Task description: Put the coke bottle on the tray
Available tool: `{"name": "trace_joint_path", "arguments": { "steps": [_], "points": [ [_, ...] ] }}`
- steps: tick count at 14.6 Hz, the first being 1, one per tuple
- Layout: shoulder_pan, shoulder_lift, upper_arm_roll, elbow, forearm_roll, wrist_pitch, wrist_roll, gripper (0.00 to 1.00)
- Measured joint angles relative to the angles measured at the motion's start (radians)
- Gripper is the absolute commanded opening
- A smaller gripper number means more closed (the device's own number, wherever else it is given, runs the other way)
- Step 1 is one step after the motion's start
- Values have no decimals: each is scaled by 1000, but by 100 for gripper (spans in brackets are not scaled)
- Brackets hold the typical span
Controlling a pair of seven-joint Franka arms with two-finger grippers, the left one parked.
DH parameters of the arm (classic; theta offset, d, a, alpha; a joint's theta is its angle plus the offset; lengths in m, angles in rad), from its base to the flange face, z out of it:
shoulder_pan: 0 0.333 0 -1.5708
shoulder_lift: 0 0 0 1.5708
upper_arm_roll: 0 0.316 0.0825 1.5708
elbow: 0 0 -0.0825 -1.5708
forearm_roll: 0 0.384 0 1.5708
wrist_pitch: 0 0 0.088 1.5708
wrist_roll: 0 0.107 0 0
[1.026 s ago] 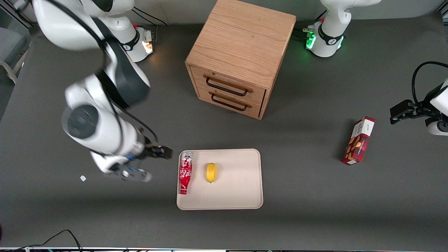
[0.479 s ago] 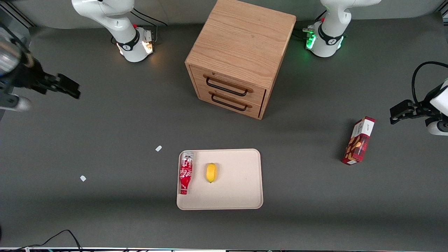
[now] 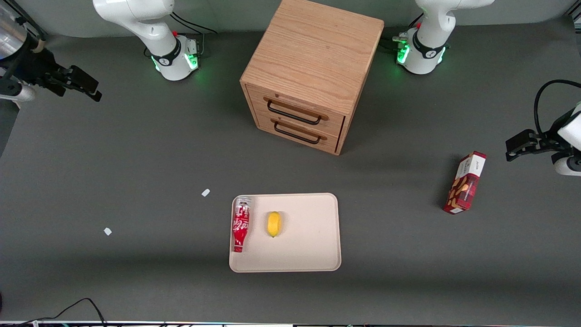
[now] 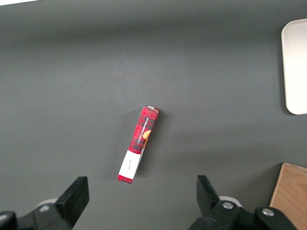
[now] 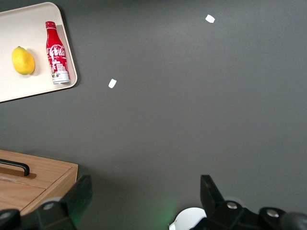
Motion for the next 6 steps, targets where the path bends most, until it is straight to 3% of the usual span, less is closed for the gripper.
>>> {"name": "trace_joint_path", "arguments": {
  "steps": [6],
  "points": [
    [0,98,-5,147,0,-33,0,100]
  ]
}}
